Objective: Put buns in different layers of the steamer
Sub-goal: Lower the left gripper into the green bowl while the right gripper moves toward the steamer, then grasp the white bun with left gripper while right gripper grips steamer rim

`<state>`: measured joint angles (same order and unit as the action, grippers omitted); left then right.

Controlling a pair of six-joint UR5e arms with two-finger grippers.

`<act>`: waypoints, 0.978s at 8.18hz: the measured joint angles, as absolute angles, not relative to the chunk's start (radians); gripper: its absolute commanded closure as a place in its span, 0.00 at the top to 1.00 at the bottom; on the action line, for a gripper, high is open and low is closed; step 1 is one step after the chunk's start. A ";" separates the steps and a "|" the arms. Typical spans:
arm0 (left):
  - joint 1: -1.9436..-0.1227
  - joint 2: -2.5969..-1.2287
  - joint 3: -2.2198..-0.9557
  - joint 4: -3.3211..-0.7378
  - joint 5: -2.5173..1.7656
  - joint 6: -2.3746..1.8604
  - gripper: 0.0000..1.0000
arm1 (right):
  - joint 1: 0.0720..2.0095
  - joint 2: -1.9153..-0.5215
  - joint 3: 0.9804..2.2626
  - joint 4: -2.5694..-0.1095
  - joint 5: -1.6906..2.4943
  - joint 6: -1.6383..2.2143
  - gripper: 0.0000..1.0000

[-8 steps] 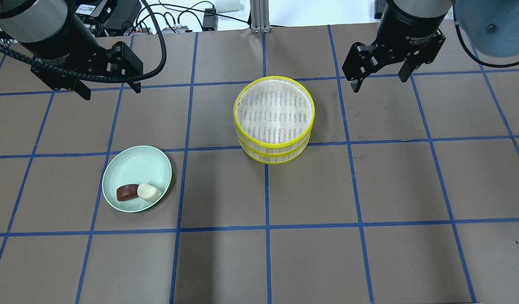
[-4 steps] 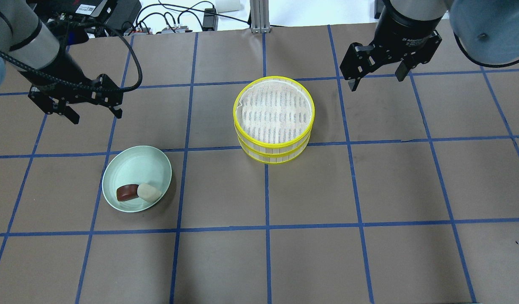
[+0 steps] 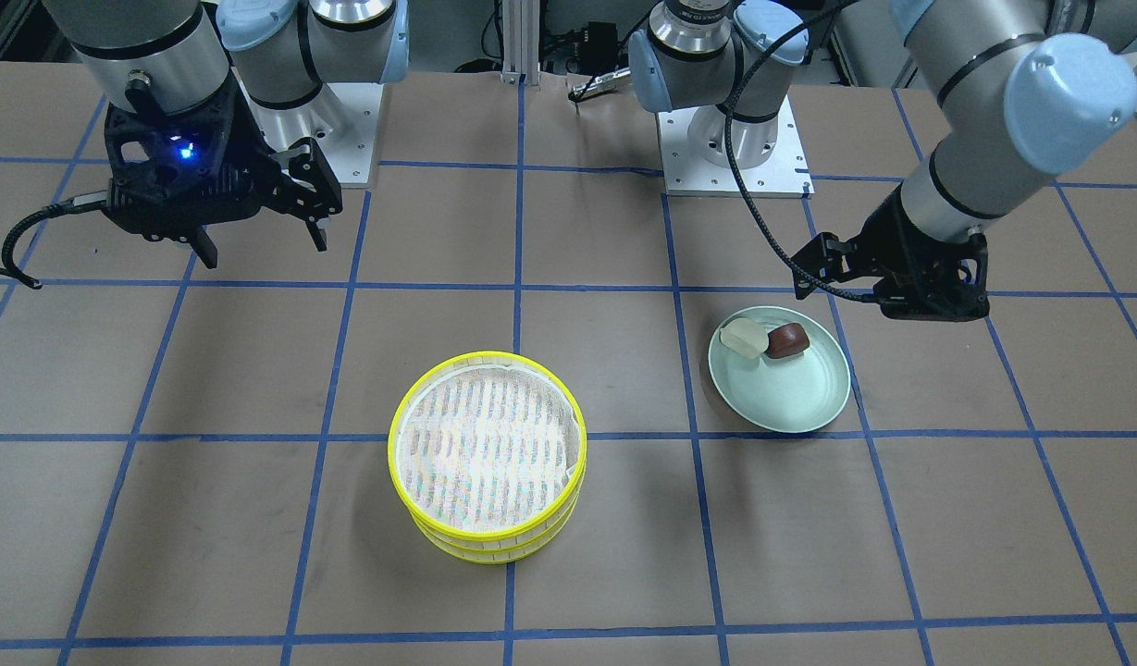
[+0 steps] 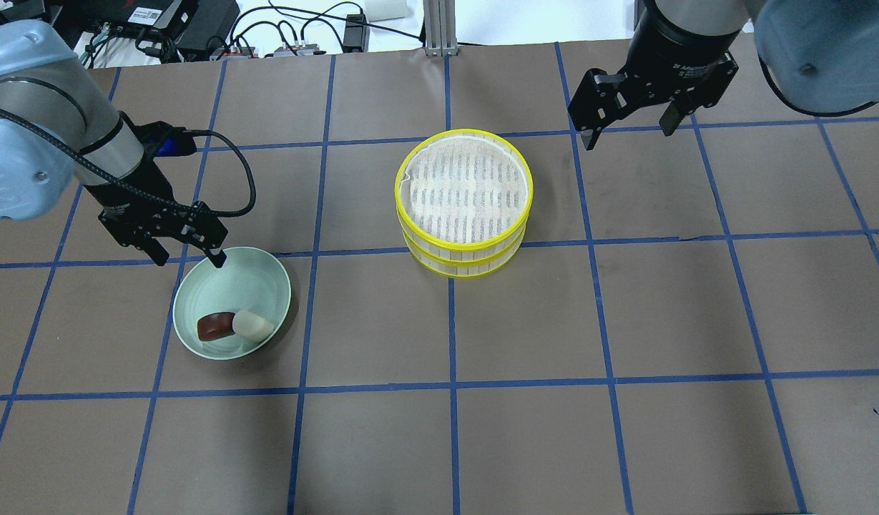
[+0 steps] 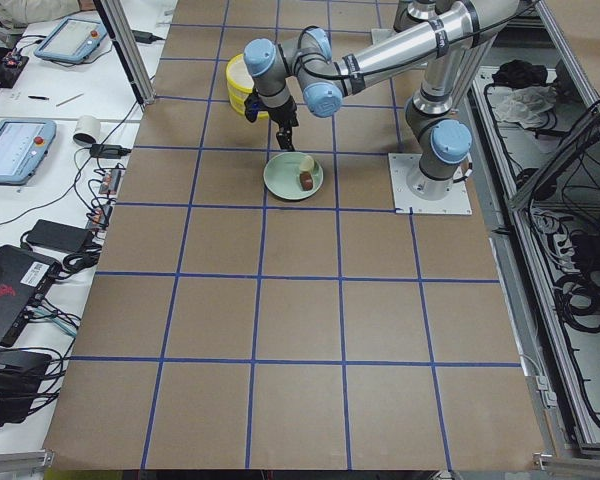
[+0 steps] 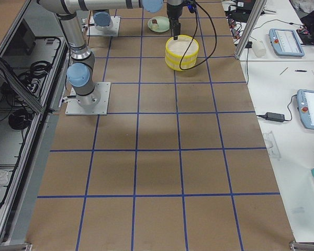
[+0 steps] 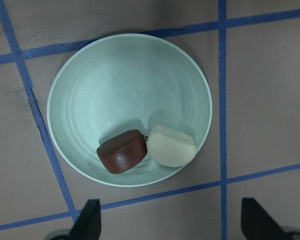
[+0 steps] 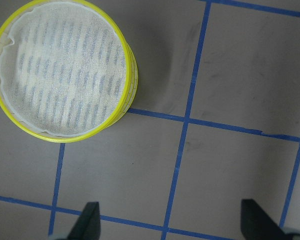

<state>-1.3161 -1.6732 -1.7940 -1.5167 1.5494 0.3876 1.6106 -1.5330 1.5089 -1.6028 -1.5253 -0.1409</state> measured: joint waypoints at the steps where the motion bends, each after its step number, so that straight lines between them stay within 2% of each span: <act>1: -1.315 -1.703 -1.809 -1.516 1.548 0.465 0.92 | 1.612 -1.532 1.510 -1.604 -1.522 -0.118 1.00; 6: -1.315 -1.854 -1.835 -1.470 1.543 0.586 0.90 | 1.660 -1.457 1.518 -1.735 -1.520 0.021 1.00; 8: -1.315 -1.896 -1.846 -1.454 1.533 0.587 0.90 | 1.715 -1.355 1.518 -1.832 -1.526 0.121 1.00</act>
